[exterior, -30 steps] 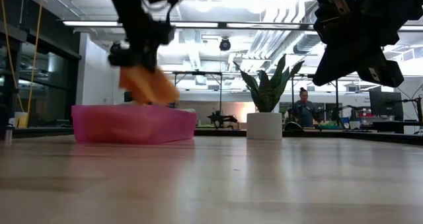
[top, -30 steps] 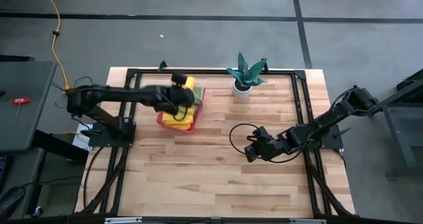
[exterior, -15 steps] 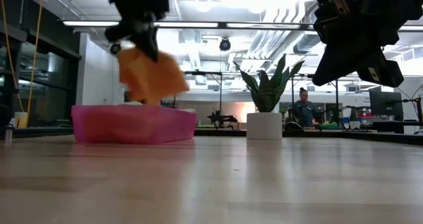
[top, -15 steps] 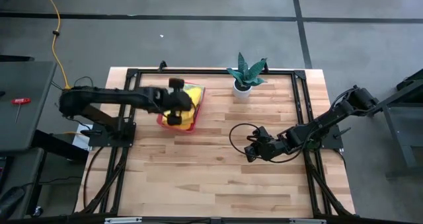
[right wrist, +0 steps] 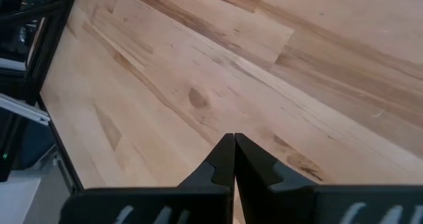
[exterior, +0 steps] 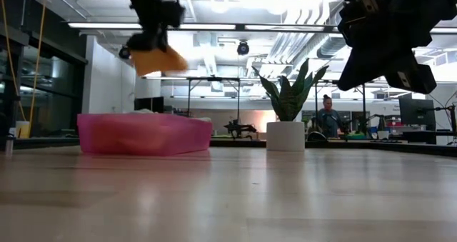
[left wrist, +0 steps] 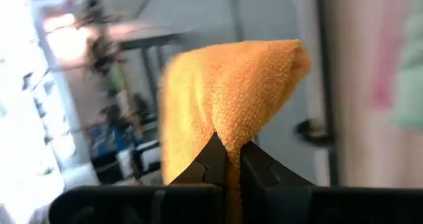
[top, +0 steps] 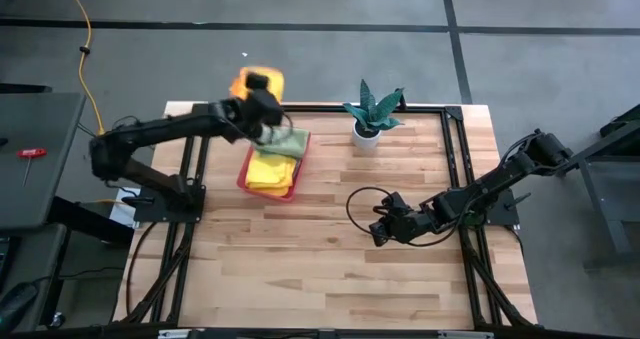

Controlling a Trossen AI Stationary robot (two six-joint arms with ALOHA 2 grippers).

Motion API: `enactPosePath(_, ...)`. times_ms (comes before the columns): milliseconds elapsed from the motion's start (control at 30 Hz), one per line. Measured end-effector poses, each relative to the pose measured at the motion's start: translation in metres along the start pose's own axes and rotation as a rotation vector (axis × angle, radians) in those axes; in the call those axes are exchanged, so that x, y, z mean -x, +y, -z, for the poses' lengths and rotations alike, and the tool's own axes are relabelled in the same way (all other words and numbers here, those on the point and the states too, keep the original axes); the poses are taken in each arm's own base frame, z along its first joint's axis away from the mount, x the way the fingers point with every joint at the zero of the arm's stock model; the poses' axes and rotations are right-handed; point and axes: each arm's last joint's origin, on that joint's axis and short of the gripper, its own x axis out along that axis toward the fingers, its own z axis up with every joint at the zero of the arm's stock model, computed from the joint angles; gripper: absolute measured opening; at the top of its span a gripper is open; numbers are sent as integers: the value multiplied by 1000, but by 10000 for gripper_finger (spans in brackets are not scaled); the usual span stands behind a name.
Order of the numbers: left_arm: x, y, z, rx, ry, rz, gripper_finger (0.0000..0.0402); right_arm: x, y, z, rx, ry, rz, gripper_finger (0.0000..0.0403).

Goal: Fold microfiber towels
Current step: Put the folded orange microfiber towel into the pink bin

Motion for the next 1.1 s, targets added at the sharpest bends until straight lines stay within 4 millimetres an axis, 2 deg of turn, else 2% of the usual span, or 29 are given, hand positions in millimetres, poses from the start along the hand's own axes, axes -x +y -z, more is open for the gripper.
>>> enactPosePath(167, -9, -46, -28, 59, -45, 153, 0, 0, 0, 0, 0, 2, -2, 0)
enactPosePath(267, -15, -90, -43, 3, -39, 238, 0, 0, 0, 0, -1, 1, -5, 0)
enactPosePath(400, -11, -141, -47, -109, -10, 305, 0, 0, 1, 0, -3, 0, -9, 0)
enactPosePath(500, -2, -158, -47, -125, -9, 308, 0, 0, 1, 0, 1, 0, -8, 0)
enactPosePath(567, 5, -153, -46, -95, -11, 271, 0, 0, 1, 0, 5, 0, -8, 0)
enactPosePath(667, 16, -123, -36, 25, -42, 236, 0, 0, 1, 0, 15, 0, -8, 0)
enactPosePath(800, 18, -83, -9, 163, -33, 118, 0, 0, 1, 0, 20, 0, -8, 0)
enactPosePath(900, 12, -58, 17, 179, 30, 33, 0, 0, 1, 0, 19, 0, -9, 0)
enactPosePath(1000, 2, -49, 32, 97, 85, 33, 0, 0, 1, 0, 13, -1, -11, 0)
enactPosePath(1100, -9, -55, 25, 13, 107, 73, 0, 0, 2, 0, 12, -1, -16, 0)
